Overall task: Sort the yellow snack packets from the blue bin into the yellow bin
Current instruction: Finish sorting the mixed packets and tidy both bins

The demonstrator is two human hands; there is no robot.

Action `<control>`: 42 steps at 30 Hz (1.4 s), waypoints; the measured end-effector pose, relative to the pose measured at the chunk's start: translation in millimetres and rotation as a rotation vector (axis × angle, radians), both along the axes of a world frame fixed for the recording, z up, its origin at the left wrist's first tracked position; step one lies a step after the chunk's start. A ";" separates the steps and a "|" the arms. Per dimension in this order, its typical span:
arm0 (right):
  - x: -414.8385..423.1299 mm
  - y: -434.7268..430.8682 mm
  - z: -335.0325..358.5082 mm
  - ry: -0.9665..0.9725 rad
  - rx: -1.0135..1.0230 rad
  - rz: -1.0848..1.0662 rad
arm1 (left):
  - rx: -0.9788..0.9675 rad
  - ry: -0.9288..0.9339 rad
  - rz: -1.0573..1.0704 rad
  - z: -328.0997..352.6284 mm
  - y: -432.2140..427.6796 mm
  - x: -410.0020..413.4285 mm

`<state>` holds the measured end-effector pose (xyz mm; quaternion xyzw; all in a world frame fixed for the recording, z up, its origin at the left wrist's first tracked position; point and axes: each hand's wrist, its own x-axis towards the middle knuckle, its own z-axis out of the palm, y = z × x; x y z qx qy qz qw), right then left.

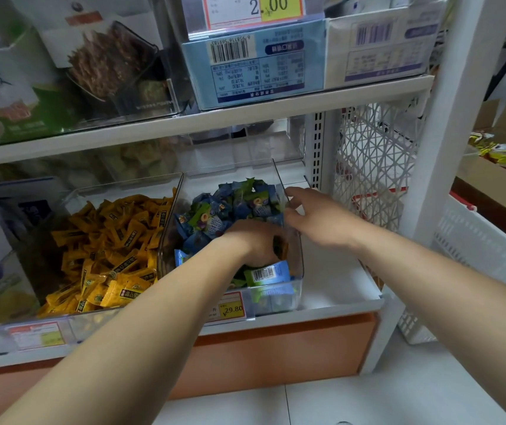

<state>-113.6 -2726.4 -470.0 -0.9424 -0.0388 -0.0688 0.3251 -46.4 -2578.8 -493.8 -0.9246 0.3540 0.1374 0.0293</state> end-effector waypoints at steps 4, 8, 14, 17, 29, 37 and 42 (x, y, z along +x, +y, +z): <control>-1.1 -0.8 -0.9 0.008 0.004 0.005 | -0.058 -0.036 -0.001 -5.4 0.4 2.1; 1.5 0.8 -1.7 0.019 -0.004 -0.013 | -0.287 0.054 0.077 -4.3 10.2 4.3; 8.2 0.3 -0.1 0.045 -0.034 -0.026 | -0.613 0.078 0.185 26.8 34.9 6.6; 6.0 -0.5 2.3 -0.048 -0.095 -0.078 | -0.679 0.035 0.175 40.6 48.9 4.2; -9.3 40.8 17.5 -0.304 -0.250 0.090 | -1.273 0.402 0.381 49.3 84.0 -18.4; -1.3 58.4 21.2 -0.299 0.006 0.138 | -1.398 0.836 0.472 50.0 105.9 -31.2; 3.9 74.2 21.7 -0.302 0.029 0.108 | -1.170 0.464 0.403 53.0 109.8 -40.0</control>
